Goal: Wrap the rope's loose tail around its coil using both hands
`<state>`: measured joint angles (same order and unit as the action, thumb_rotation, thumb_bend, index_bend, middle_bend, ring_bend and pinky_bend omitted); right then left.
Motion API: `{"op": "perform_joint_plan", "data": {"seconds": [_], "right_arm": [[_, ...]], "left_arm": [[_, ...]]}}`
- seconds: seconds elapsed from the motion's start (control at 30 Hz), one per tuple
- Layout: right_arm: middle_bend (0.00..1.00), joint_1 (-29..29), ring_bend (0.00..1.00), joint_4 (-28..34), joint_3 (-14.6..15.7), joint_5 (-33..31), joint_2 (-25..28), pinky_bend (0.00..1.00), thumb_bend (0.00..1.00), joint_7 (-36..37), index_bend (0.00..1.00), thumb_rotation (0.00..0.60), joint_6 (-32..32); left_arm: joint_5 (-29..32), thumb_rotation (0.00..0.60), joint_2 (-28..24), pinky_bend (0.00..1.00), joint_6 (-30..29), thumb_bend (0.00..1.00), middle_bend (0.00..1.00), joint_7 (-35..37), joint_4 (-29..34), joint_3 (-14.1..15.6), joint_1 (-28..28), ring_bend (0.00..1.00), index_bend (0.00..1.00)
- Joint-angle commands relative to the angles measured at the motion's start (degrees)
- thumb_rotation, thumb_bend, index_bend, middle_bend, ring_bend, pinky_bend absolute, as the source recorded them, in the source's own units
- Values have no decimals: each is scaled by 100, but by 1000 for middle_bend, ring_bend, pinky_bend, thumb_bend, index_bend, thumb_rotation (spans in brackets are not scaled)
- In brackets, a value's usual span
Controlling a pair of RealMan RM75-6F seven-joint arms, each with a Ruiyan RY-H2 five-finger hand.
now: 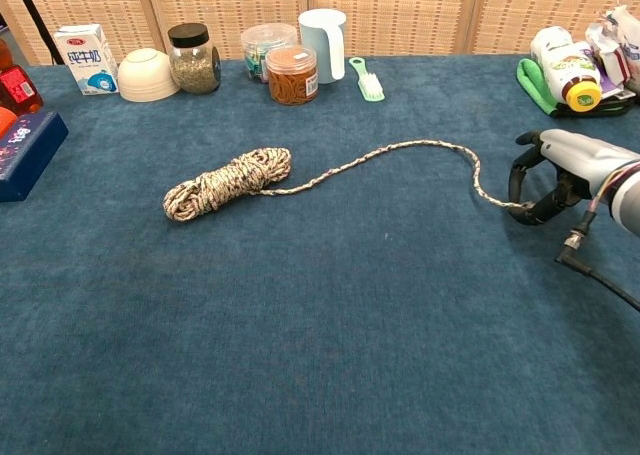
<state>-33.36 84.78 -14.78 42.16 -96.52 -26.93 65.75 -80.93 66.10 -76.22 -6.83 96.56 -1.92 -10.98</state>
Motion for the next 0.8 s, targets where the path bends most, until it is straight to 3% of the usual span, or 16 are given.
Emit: {"op": "perform_joint_plan", "data": {"seconds": [0.03,0.33,0.8], "right_arm": [[0,12,0,21,5,23,24,0,480,16,592,600,-1],[0,53,0,195,5,161,196,0,480,41,596,600,56],[0,91,0,484,-53,222,450,0,479,34,598,600,158]], "left_arm": [[11,600,7,22,12,285,0,-11,-2,-4,-7,0,0],[261,600,211,22,305,284,0,-326,147,-212,-283,0,0],[1647,600,1396,22,1493,285,0,-1273,137,-877,-1433,0,0]]}}
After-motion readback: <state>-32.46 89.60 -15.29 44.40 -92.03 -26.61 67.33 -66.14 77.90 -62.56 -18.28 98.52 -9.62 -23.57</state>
